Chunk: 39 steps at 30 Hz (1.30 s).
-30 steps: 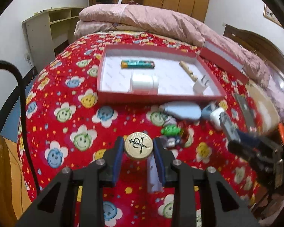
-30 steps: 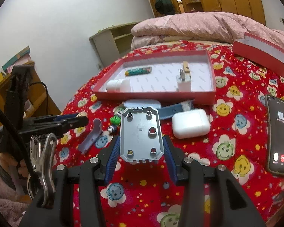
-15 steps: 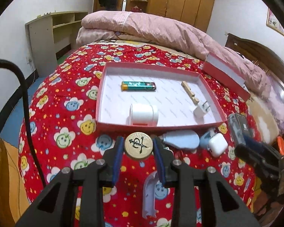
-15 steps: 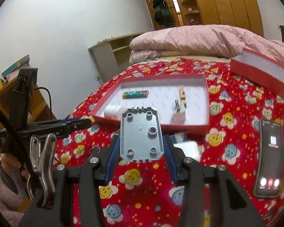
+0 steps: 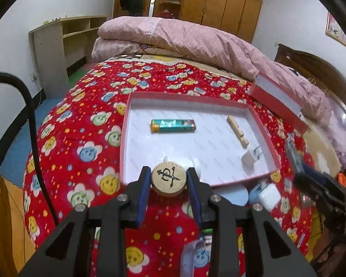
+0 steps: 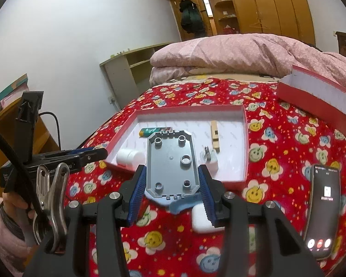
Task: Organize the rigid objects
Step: 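Carry the wooden disc with left tool over the tray while right tool carries the plate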
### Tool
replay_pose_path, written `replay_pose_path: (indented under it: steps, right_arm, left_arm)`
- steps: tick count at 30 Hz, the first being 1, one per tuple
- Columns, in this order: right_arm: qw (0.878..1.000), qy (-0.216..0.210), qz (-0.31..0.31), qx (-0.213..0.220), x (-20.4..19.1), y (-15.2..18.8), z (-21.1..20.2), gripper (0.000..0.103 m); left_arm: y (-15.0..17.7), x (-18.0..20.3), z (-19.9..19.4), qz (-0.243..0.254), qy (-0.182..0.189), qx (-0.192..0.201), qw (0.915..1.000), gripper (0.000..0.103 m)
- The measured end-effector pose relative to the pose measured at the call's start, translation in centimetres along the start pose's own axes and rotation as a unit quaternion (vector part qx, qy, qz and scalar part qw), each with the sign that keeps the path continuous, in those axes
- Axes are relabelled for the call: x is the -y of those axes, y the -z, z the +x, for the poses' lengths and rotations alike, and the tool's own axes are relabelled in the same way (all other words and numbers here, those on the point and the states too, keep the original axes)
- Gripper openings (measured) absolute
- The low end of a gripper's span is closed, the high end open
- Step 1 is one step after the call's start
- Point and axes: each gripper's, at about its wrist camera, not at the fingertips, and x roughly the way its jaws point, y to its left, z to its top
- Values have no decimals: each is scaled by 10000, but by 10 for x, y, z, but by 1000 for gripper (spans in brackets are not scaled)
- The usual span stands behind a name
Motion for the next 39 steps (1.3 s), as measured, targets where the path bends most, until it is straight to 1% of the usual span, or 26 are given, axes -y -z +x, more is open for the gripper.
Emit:
replay_pose_path:
  steps: [4, 6, 12, 17, 23, 29, 39]
  right_arm:
    - [9999, 122, -21, 19, 1, -11, 2, 45]
    - [9997, 229, -55, 11, 3, -17, 5, 45]
    - [9986, 523, -55, -52, 12, -32, 18, 45]
    - [9975, 696, -23, -101, 22, -44, 29, 45]
    - [9967, 787, -39, -200, 31, -52, 44, 45]
    - [9961, 810, 52, -356, 42, -55, 64, 45]
    - [9947, 855, 125, -556, 54, -60, 98, 45]
  left_arm:
    - [-15, 2, 5, 75, -31, 91, 9999, 33]
    - [-23, 2, 9, 44, 34, 121, 9999, 33]
    - [-41, 4, 24, 100, 41, 107, 9999, 33]
    - [-53, 3, 36, 25, 29, 99, 9999, 33]
    - [-65, -1, 54, -1, -56, 39, 10000, 33]
    - [-74, -2, 78, 57, -60, -85, 9999, 33]
    - [-81, -7, 118, 122, -112, -270, 9995, 33]
